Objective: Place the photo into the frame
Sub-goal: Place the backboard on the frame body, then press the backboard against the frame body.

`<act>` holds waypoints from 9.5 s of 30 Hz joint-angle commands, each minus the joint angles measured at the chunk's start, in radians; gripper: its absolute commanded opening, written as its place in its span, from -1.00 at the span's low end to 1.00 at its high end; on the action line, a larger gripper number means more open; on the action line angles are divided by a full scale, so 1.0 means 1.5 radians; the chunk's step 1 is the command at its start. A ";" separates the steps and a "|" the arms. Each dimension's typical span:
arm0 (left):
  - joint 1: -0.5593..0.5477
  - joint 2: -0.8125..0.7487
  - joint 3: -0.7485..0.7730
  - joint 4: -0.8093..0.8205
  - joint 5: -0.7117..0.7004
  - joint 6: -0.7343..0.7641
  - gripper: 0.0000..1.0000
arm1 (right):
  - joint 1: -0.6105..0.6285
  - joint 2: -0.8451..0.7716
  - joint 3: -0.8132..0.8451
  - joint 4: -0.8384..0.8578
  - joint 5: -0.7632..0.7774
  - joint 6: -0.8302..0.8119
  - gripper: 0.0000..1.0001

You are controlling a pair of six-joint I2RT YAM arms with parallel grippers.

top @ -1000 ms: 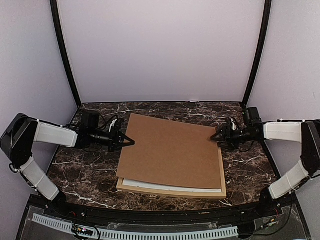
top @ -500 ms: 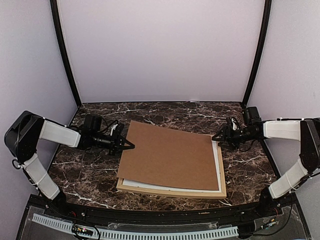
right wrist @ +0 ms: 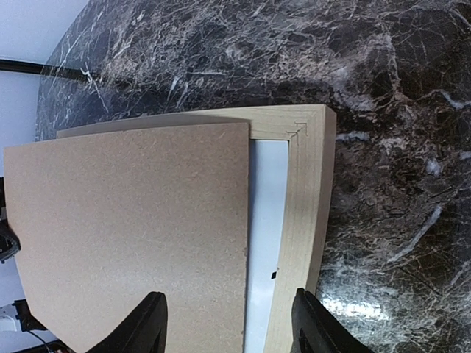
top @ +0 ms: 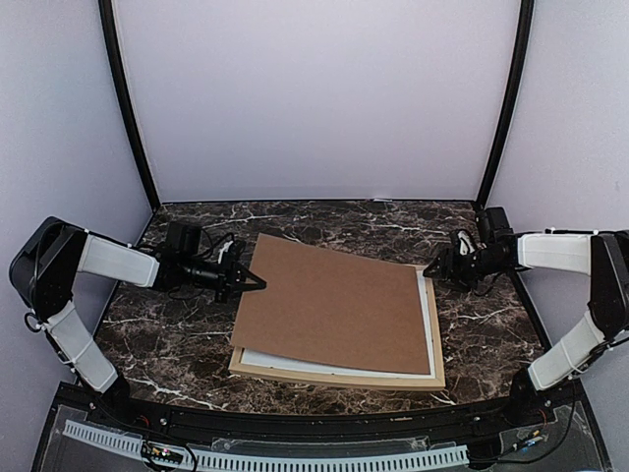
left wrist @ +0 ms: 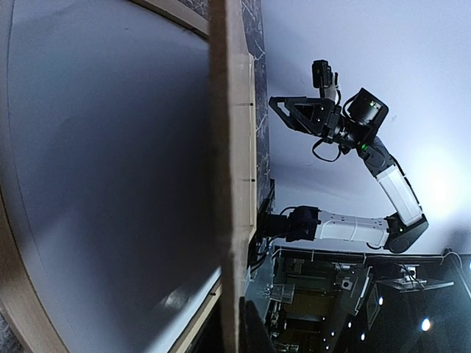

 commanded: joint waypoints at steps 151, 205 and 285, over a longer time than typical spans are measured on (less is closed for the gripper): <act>-0.097 -0.019 0.206 -0.521 -0.478 0.316 0.77 | 0.016 0.090 -0.017 0.059 0.005 -0.030 0.12; -0.054 0.299 0.521 -0.349 -0.344 0.393 0.67 | 0.017 0.086 -0.027 0.063 -0.002 -0.035 0.12; -0.093 0.022 0.162 -0.515 -0.603 0.374 0.47 | 0.029 0.097 -0.050 0.092 -0.015 -0.020 0.12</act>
